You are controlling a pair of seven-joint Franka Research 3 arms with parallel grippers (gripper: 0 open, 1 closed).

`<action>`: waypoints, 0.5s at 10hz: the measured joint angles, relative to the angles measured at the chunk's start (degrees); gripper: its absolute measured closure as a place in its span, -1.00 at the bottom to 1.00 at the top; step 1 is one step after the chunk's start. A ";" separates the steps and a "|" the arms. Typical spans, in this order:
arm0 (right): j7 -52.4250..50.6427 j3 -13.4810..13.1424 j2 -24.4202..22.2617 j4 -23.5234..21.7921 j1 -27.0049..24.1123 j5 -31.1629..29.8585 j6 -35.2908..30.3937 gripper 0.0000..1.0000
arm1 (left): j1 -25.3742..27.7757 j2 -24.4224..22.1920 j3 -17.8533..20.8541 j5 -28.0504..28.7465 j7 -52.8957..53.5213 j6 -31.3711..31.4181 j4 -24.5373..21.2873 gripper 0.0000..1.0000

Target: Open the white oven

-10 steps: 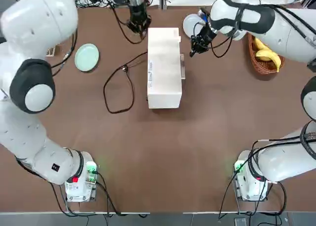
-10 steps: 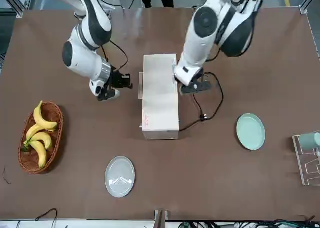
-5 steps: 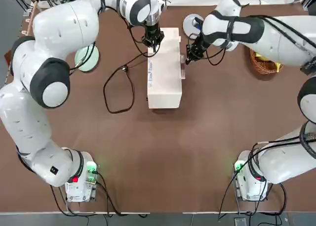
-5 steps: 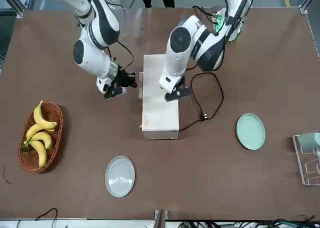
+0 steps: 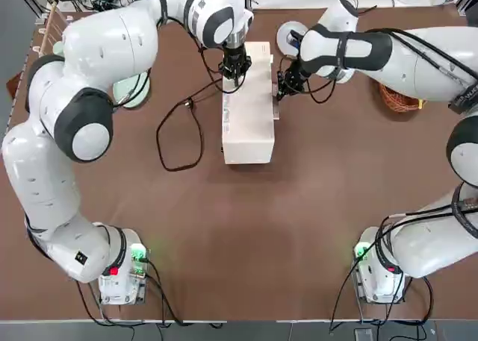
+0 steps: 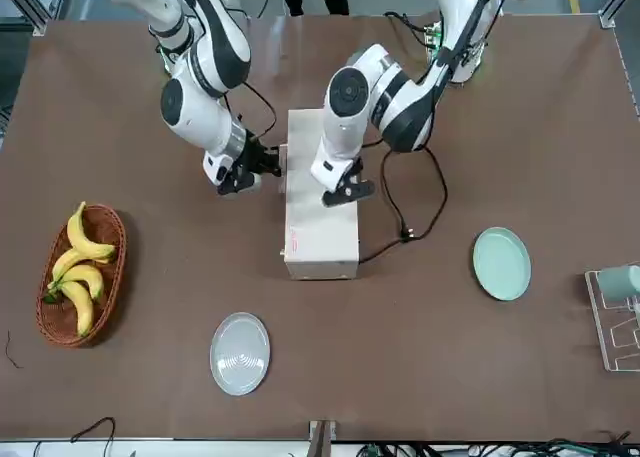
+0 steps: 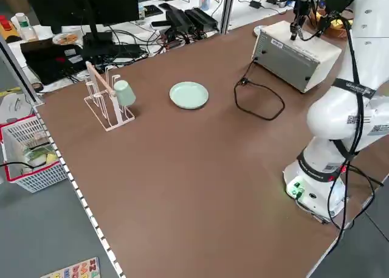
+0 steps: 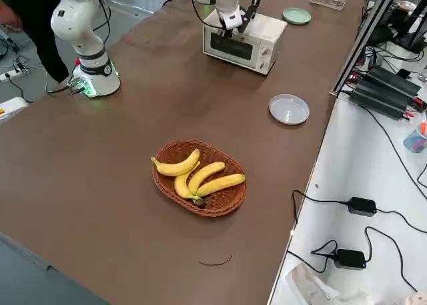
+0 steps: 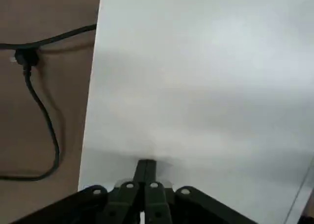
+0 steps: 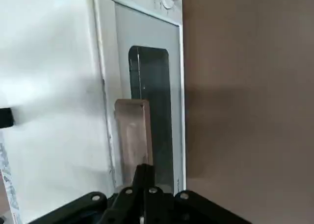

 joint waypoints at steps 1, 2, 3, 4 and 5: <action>0.14 0.09 0.00 -0.11 -0.03 0.00 0.20 0.96 | -0.12 0.00 -0.01 0.38 -0.59 0.01 0.00 0.98; 0.21 0.20 -0.01 -0.26 -0.09 0.00 0.52 0.96 | -0.14 0.00 -0.01 0.43 -0.67 0.05 0.01 0.98; 0.22 0.22 -0.01 -0.36 -0.15 0.00 0.65 0.96 | -0.17 0.01 -0.02 0.43 -0.69 0.19 0.01 0.98; 0.22 0.25 -0.01 -0.44 -0.26 0.00 0.69 0.96 | -0.20 0.02 -0.02 0.43 -0.70 0.41 0.02 0.98; 0.22 0.28 0.00 -0.53 -0.36 0.00 0.77 0.96 | -0.22 0.03 -0.04 0.43 -0.73 0.55 0.02 0.98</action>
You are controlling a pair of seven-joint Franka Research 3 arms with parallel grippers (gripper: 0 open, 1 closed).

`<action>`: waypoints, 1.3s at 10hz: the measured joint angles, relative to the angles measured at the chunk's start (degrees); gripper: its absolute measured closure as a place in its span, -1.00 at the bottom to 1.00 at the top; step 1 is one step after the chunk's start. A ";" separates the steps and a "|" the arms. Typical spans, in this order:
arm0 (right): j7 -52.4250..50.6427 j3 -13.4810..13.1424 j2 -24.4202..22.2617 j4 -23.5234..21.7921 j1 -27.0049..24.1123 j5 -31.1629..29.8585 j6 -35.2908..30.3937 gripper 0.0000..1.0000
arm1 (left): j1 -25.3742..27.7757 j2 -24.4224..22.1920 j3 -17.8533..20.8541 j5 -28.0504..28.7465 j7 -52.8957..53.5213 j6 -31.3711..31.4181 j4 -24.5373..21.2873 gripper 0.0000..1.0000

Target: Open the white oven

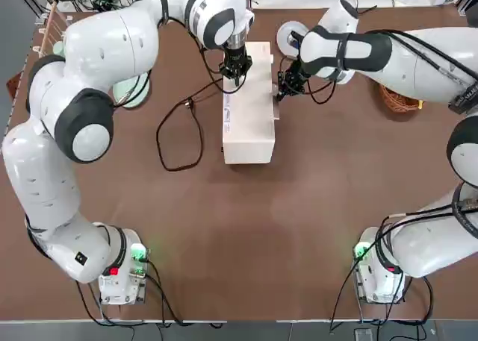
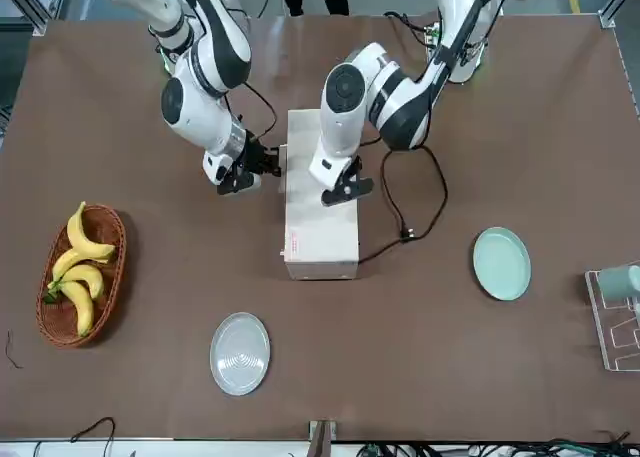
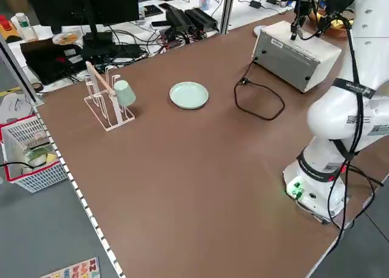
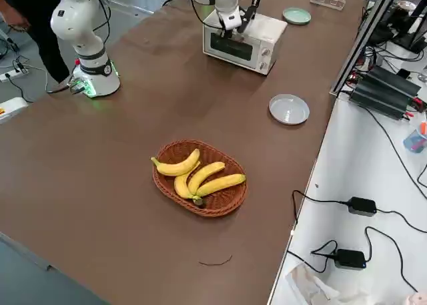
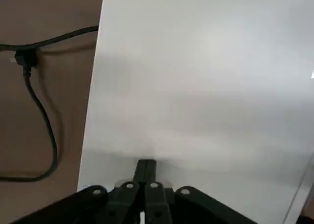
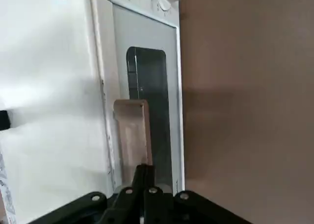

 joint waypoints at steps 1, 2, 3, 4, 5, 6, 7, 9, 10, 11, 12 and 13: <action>-0.08 0.06 0.00 -0.04 -0.04 0.00 0.09 0.96 | 0.00 0.00 0.00 0.00 -0.02 0.00 0.00 0.98; -0.31 0.15 -0.01 -0.16 -0.19 0.00 0.17 0.95 | 0.00 0.00 -0.01 0.00 -0.03 0.05 0.00 0.98; -0.93 0.27 -0.03 -0.29 -0.47 0.01 0.18 0.95 | 0.00 0.00 -0.01 0.00 -0.04 0.06 0.01 0.98; -1.64 0.34 -0.18 -0.61 -0.86 0.01 0.15 0.95 | 0.00 0.00 -0.01 0.00 -0.04 0.07 0.01 0.98; -2.12 0.39 -0.43 -1.12 -1.33 0.01 0.13 0.95 | 0.00 0.00 -0.01 0.00 -0.04 0.07 0.01 0.98; -2.53 0.39 -0.68 -1.63 -1.71 -0.09 0.14 0.95 | 0.00 0.00 -0.01 0.00 -0.04 0.07 0.01 0.98; -3.14 0.38 -0.86 -2.10 -2.12 -0.29 0.18 0.95 | 0.00 0.00 -0.01 0.00 -0.04 0.07 0.01 0.98; -6.52 0.24 -1.24 -3.91 -3.89 -0.64 0.22 0.94 | 0.00 0.02 0.00 0.00 -0.04 0.08 0.01 0.98; -9.61 0.04 -1.06 -5.50 -5.71 -0.87 0.35 0.94 | 0.00 0.02 0.00 0.00 -0.05 0.09 0.01 0.98; -13.02 -0.02 0.22 -6.99 -7.97 -1.46 1.30 0.94 | 0.00 0.02 0.00 0.00 -0.05 0.09 0.01 0.98; -15.20 -0.01 2.34 -7.37 -10.22 -3.13 2.79 0.94 | 0.00 0.02 0.00 0.00 -0.06 0.09 0.02 0.98; -15.93 -0.01 3.90 -7.35 -12.30 -5.79 3.42 0.94 | 0.00 0.02 0.00 0.00 -0.07 0.09 0.01 0.98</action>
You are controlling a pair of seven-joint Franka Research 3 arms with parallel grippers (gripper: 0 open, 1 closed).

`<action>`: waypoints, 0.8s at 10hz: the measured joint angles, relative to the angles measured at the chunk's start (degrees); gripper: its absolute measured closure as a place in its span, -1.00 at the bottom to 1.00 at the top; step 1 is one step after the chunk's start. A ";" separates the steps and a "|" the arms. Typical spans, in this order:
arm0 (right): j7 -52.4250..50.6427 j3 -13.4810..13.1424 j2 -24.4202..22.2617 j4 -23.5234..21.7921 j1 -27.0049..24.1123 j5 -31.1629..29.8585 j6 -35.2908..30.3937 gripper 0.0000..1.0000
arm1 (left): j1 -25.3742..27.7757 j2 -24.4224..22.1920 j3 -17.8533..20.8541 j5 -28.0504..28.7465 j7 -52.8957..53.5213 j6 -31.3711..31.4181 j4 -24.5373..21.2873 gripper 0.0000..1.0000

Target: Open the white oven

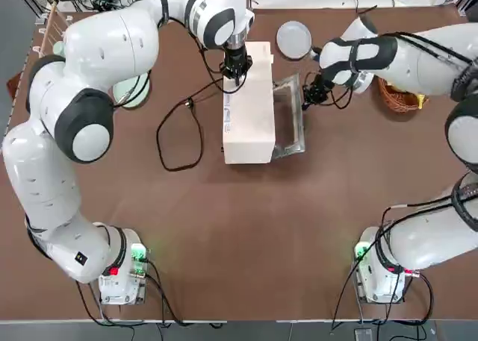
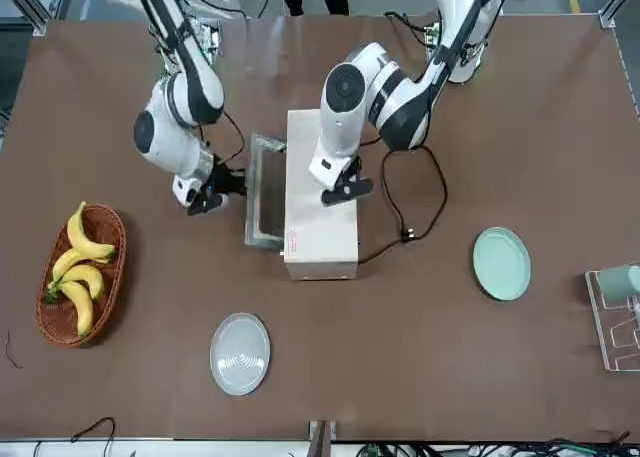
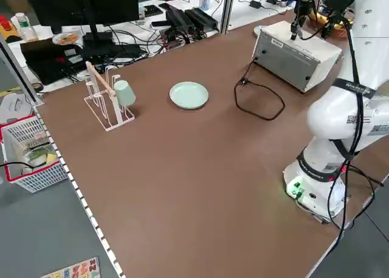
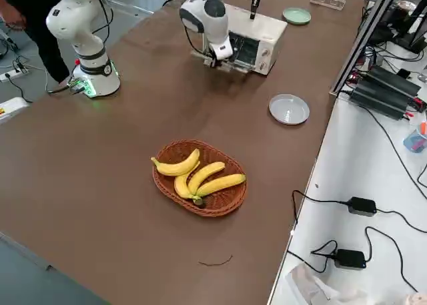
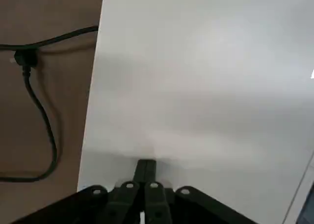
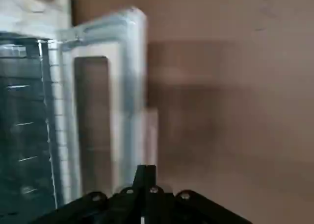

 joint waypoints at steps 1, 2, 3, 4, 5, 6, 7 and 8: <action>-0.24 0.00 0.84 0.01 -1.93 -2.50 0.13 0.94 | 0.00 0.00 0.00 0.00 -0.01 0.01 0.01 0.98; -0.53 0.01 1.06 0.02 -3.66 -5.40 0.13 0.94 | 0.01 0.00 -0.01 0.00 -0.02 0.01 0.03 0.98; -1.36 0.03 1.05 0.04 -5.94 -9.67 0.12 0.93 | 0.08 -0.02 0.06 0.04 -0.03 0.05 0.20 0.96; -3.08 -0.04 1.03 0.22 -9.81 -14.21 -0.01 0.90 | 0.60 -0.23 0.36 0.15 -0.02 0.40 0.88 0.75; -5.00 -0.44 0.93 0.96 -14.20 -20.04 -0.21 0.68 | 1.95 -1.21 0.61 0.15 -0.01 0.21 2.01 0.49; -5.62 -1.67 0.70 2.77 -17.75 -27.65 -0.80 0.37 | 3.85 -3.30 0.62 0.15 0.03 -1.52 2.98 0.18; -5.78 -3.56 0.33 6.45 -19.77 -32.46 -3.63 0.08 | 5.67 -6.04 0.65 0.15 0.10 -4.94 3.60 -0.09; -6.32 -5.41 -0.09 12.47 -20.46 -33.80 -9.50 -0.19 | 7.41 -8.88 0.72 0.23 0.16 -8.41 3.80 -0.41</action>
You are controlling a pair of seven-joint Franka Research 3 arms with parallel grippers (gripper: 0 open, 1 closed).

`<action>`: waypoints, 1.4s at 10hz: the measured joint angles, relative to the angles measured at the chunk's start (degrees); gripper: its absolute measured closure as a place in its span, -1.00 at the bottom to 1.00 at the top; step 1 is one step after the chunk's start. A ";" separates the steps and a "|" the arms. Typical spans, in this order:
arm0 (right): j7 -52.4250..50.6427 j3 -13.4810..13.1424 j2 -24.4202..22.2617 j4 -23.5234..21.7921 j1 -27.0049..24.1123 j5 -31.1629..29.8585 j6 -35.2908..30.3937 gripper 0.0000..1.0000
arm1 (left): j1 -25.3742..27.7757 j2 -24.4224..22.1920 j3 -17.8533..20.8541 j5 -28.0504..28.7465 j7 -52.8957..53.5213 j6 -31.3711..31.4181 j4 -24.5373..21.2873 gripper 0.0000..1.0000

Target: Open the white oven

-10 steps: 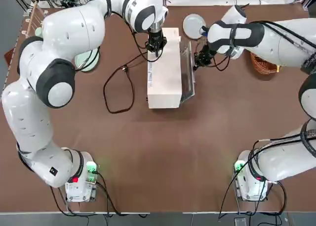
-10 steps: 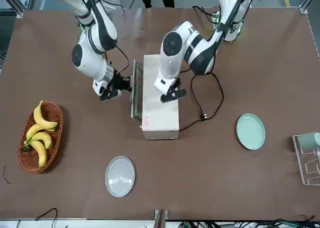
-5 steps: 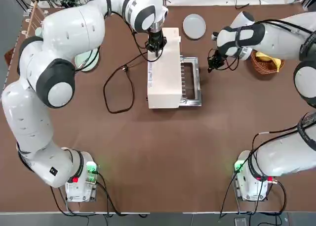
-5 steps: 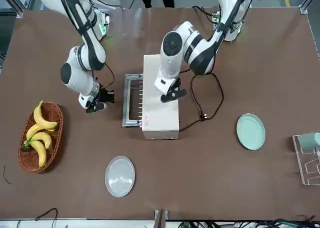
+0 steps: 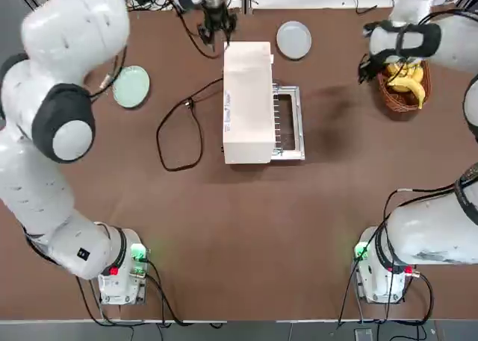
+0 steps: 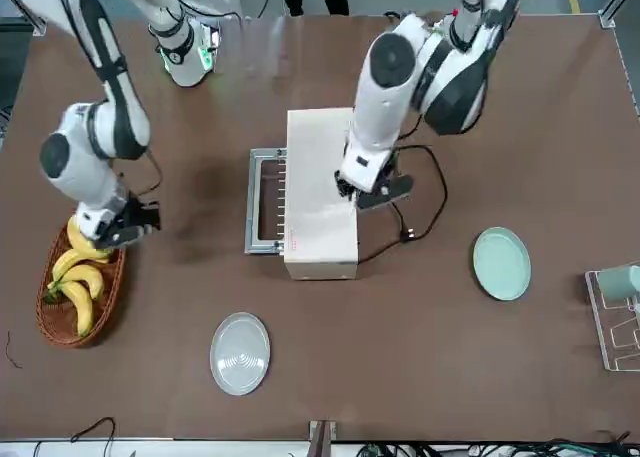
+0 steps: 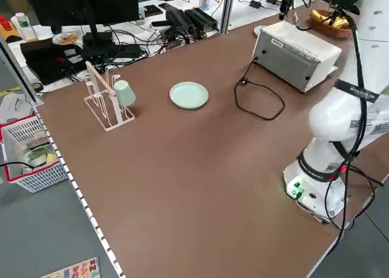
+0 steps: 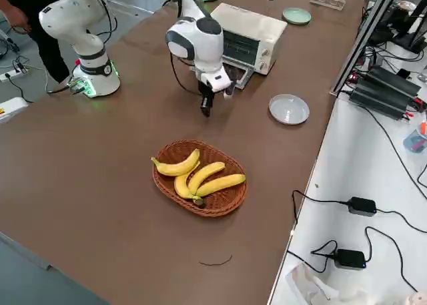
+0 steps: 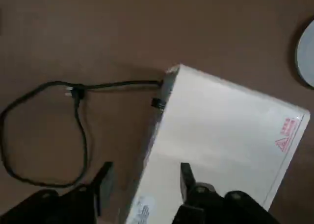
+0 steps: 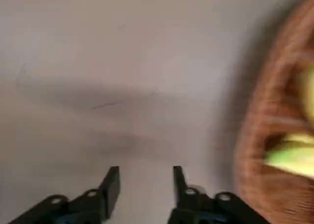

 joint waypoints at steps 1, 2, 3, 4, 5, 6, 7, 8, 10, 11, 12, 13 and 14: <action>-0.05 -1.15 -0.49 7.23 0.10 -0.30 -7.62 -0.51 | 2.05 -2.49 0.07 0.19 0.89 -2.72 0.03 -0.67; 1.79 -2.43 -1.24 14.64 1.10 -0.32 -15.66 -0.77 | 4.66 -4.66 0.12 0.26 4.74 -5.80 0.06 -0.96; 5.93 -3.90 -2.32 21.20 2.79 -0.32 -22.67 -0.99 | 7.65 -6.69 0.20 0.27 10.38 -8.92 0.05 -1.00; 9.77 -4.50 -3.58 26.52 3.83 0.05 -28.80 -1.00 | 10.87 -8.41 0.18 0.26 15.47 -11.02 0.03 -1.00; 11.82 -4.71 -4.65 30.78 4.08 0.97 -34.48 -1.00 | 14.11 -9.89 0.11 0.25 20.23 -12.96 0.01 -1.00; 12.76 -5.14 -5.20 34.14 4.05 1.75 -38.98 -1.00 | 17.14 -11.13 0.13 -0.21 26.08 -15.09 0.02 -1.00; 14.09 -5.51 -5.50 36.56 4.01 1.96 -41.95 -1.00 | 19.86 -12.19 0.12 -0.77 31.82 -16.70 0.03 -1.00; 15.24 -5.82 -6.04 37.72 4.07 1.95 -43.45 -1.00 | 22.66 -13.26 0.05 -1.10 36.28 -17.50 0.05 -1.00; 16.68 -7.46 -7.23 37.97 4.65 1.87 -45.50 -1.00 | 26.46 -14.75 0.18 -1.31 44.60 -20.84 0.95 -1.00; 17.77 -7.88 -7.36 37.93 4.76 1.87 -46.86 -1.00 | 26.98 -15.17 0.22 -1.33 46.40 -22.63 2.02 -1.00; 18.49 -7.95 -7.43 37.33 5.03 1.87 -47.04 -1.00 | 27.54 -15.50 0.16 -1.91 47.11 -23.08 2.53 -1.00; 18.79 -7.96 -7.62 35.76 5.42 1.86 -45.78 -1.00 | 28.13 -15.66 0.19 -2.69 48.77 -23.10 2.87 -1.00; 18.93 -7.95 -7.88 34.12 5.81 1.86 -44.66 -1.00 | 28.54 -15.66 0.26 -3.16 50.84 -23.10 3.12 -1.00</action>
